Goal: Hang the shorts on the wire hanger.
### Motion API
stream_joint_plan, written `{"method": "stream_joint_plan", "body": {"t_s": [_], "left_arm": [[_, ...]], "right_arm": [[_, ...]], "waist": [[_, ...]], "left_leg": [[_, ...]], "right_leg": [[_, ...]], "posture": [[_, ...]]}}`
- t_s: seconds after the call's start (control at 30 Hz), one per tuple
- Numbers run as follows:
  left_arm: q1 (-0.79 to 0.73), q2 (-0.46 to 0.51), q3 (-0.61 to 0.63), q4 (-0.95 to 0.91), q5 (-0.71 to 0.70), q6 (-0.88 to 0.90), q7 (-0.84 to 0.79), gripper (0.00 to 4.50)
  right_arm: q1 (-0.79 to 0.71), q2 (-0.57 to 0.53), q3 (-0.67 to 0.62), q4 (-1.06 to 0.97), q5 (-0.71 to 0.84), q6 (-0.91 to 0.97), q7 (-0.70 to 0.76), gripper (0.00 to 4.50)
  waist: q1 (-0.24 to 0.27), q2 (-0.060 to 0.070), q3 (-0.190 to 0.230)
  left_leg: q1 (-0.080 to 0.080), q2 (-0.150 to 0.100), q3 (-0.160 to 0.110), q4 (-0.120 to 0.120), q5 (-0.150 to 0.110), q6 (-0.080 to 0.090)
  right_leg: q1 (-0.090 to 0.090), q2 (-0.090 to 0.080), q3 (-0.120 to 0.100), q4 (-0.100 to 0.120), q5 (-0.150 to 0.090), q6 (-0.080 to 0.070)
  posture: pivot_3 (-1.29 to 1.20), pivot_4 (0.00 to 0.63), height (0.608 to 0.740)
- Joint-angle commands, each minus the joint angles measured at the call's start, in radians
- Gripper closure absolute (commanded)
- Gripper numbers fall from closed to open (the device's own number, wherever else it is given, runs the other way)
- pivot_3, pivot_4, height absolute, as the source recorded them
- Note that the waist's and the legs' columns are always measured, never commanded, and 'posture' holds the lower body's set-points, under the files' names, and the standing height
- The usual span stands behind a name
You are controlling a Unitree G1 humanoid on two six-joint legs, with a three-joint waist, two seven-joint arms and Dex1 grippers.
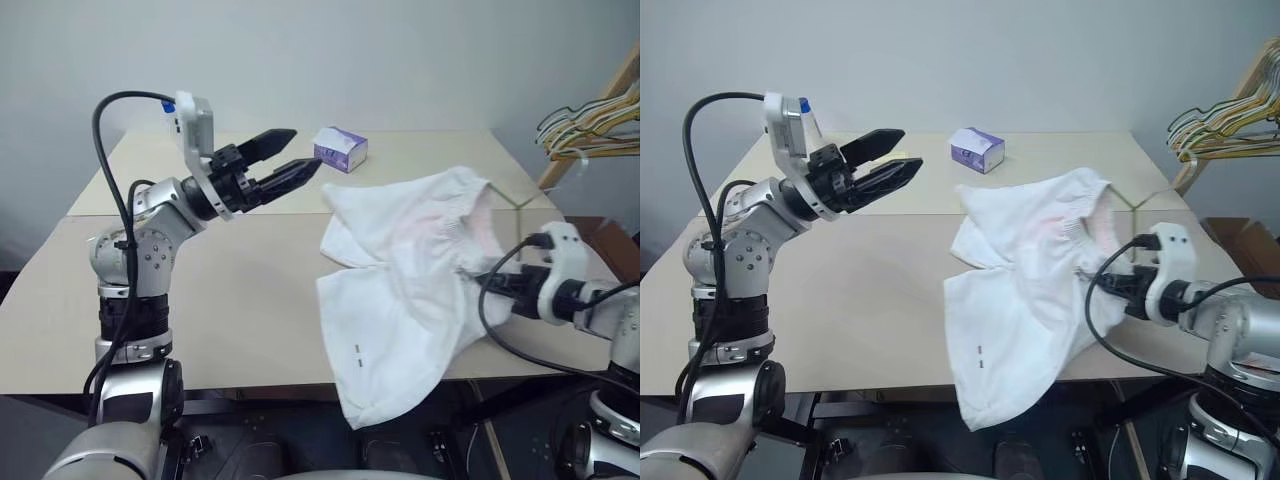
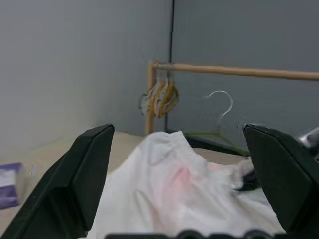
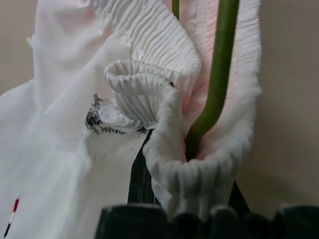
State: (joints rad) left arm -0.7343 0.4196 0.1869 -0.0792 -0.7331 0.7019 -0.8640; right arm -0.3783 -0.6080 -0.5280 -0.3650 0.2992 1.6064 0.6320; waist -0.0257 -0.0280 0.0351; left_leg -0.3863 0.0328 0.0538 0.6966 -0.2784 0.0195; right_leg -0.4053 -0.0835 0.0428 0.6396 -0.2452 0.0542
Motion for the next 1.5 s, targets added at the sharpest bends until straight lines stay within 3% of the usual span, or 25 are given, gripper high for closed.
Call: {"method": "stream_joint_plan", "body": {"t_s": [0.03, 0.33, 0.63, 0.93, 1.37, 1.5], "left_arm": [[-0.024, -0.035, 0.001, -0.096, -0.074, 0.043, 0.069, 0.03], [-0.018, -0.013, -0.039, -0.141, -0.045, -0.028, 0.037, 0.03], [0.003, 0.008, -0.068, -0.149, -0.038, -0.077, -0.016, 0.03], [0.020, 0.014, -0.082, -0.157, -0.029, -0.102, -0.020, 0.03], [0.039, 0.015, -0.087, -0.182, -0.032, -0.097, -0.013, 0.03], [0.039, 0.020, -0.086, -0.184, -0.037, -0.091, -0.014, 0.03]], "right_arm": [[-0.039, 0.017, -0.130, -0.014, -0.023, 0.008, -0.144, 4.50], [-0.129, -0.078, -0.238, 0.079, 0.003, 0.008, -0.343, 4.50], [-0.439, -0.078, -0.408, 0.306, -0.109, 0.008, -0.591, 4.50], [-0.677, -0.148, -0.525, 0.524, -0.240, -0.025, -0.734, 4.50], [-0.653, -0.236, -0.611, 0.806, -0.249, -0.209, -0.800, 4.50], [-0.621, -0.249, -0.562, 0.805, -0.224, -0.223, -0.769, 4.50]], "waist": [[-0.007, 0.000, 0.000], [-0.048, 0.008, -0.004], [-0.072, 0.019, -0.011], [-0.071, 0.023, -0.012], [-0.070, 0.023, -0.012], [-0.070, 0.023, -0.012]], "left_leg": [[0.001, 0.000, 0.000, 0.000, 0.000, 0.000], [0.002, -0.001, 0.002, -0.002, 0.000, 0.000], [0.003, -0.001, 0.002, -0.004, 0.000, 0.000], [0.002, -0.001, 0.003, -0.005, 0.000, 0.000], [0.002, -0.001, 0.004, -0.005, 0.000, 0.000], [0.002, -0.001, 0.004, -0.005, 0.000, 0.000]], "right_leg": [[0.001, 0.000, 0.000, -0.001, 0.000, 0.000], [0.002, 0.000, 0.002, -0.004, 0.000, 0.000], [0.004, 0.001, 0.003, -0.008, 0.000, 0.000], [0.003, 0.000, 0.004, -0.008, 0.000, 0.000], [0.004, 0.000, 0.004, -0.010, 0.000, 0.000], [0.004, 0.000, 0.004, -0.011, 0.000, 0.000]], "posture": [[-0.10, 0.013, 0.740], [-0.11, 0.014, 0.740], [-0.09, 0.000, 0.740], [-0.08, 0.000, 0.740], [-0.08, 0.000, 0.740], [-0.08, 0.000, 0.740]]}}
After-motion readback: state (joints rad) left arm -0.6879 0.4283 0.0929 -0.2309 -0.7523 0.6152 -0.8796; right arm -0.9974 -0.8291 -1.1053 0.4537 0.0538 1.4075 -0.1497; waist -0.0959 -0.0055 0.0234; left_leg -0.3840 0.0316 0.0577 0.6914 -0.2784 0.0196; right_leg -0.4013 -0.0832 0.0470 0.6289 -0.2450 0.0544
